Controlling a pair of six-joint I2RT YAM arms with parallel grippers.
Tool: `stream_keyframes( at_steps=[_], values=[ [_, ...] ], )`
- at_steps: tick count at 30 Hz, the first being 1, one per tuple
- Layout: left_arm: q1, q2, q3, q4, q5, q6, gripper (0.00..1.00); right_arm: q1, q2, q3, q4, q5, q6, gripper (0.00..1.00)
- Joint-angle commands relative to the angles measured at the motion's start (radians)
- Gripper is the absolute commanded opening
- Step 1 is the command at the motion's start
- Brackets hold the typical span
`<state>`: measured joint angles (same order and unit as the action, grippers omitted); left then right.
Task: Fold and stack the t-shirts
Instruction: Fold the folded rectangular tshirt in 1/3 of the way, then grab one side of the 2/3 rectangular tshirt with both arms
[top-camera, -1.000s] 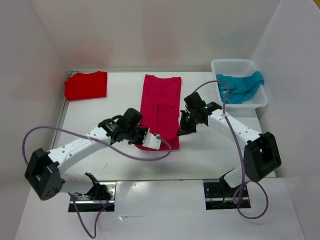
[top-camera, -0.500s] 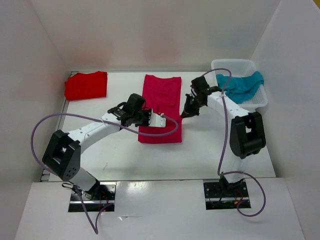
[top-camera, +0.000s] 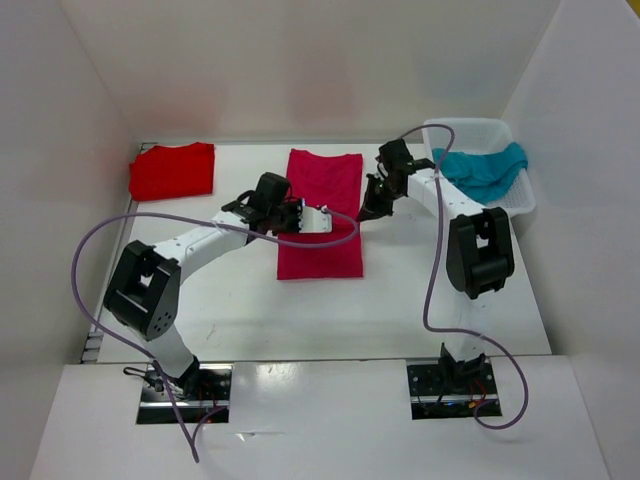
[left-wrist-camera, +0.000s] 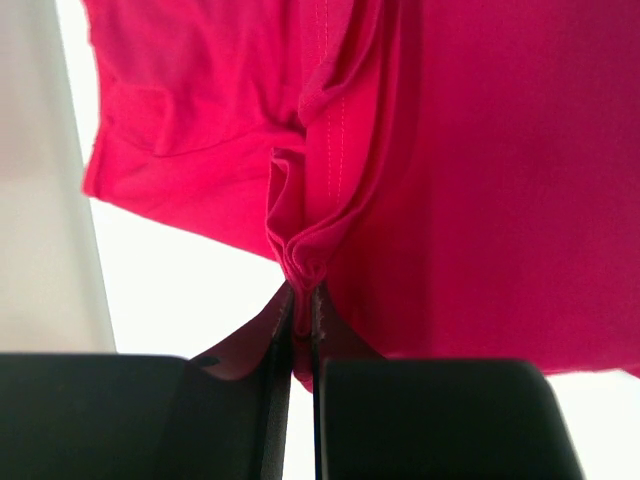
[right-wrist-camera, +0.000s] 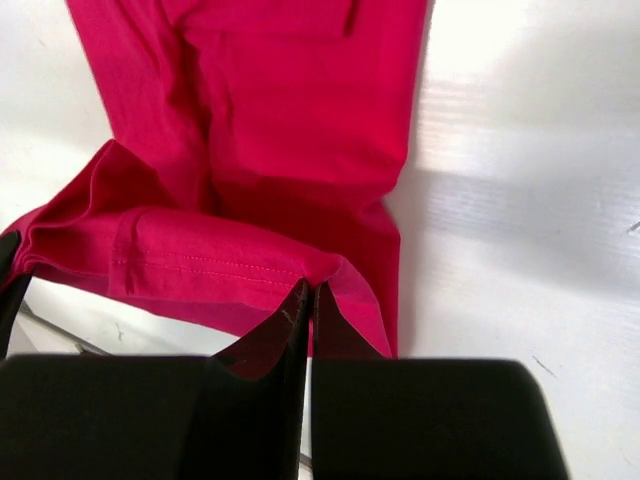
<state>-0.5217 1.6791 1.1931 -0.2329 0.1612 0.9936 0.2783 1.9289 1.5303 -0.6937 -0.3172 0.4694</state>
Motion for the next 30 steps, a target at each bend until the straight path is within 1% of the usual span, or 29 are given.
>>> stream_keyframes(
  at_steps=[1, 12, 19, 20, 21, 22, 24, 25, 26, 27, 30],
  values=[
    [0.017, 0.025, 0.048, 0.047, -0.009, 0.011, 0.01, -0.016, 0.037, 0.099, 0.013, -0.014, -0.023, 0.00],
    [0.017, 0.125, 0.069, 0.110, -0.019, 0.020, 0.02, -0.034, 0.151, 0.186, -0.003, -0.023, -0.032, 0.00],
    [0.046, 0.174, 0.106, 0.129, -0.019, 0.020, 0.03, -0.044, 0.183, 0.195, 0.006, -0.023, -0.023, 0.00],
    [0.046, 0.185, 0.106, 0.129, -0.019, 0.020, 0.04, -0.044, 0.192, 0.195, 0.006, -0.023, -0.023, 0.05],
    [0.046, 0.185, 0.106, 0.129, -0.019, 0.020, 0.06, -0.044, 0.208, 0.195, 0.006, -0.023, -0.023, 0.27],
    [0.046, 0.185, 0.106, 0.129, -0.019, 0.031, 0.09, -0.053, 0.208, 0.205, 0.006, -0.023, -0.023, 0.36],
    [0.055, 0.195, 0.086, 0.147, -0.019, 0.031, 0.16, -0.065, 0.220, 0.205, 0.016, -0.013, -0.012, 0.43],
    [0.055, 0.195, 0.086, 0.159, -0.034, 0.031, 0.23, -0.065, 0.220, 0.205, 0.016, -0.013, -0.012, 0.45],
    [0.055, 0.206, 0.086, 0.184, -0.054, 0.031, 0.40, -0.080, 0.220, 0.205, 0.025, 0.000, -0.002, 0.45],
    [0.055, 0.206, 0.086, 0.196, -0.066, 0.031, 0.46, -0.080, 0.208, 0.217, 0.025, 0.009, -0.002, 0.45],
    [0.077, 0.215, 0.086, 0.250, -0.130, -0.013, 0.56, -0.091, 0.173, 0.240, 0.025, 0.073, -0.002, 0.46]
  ],
)
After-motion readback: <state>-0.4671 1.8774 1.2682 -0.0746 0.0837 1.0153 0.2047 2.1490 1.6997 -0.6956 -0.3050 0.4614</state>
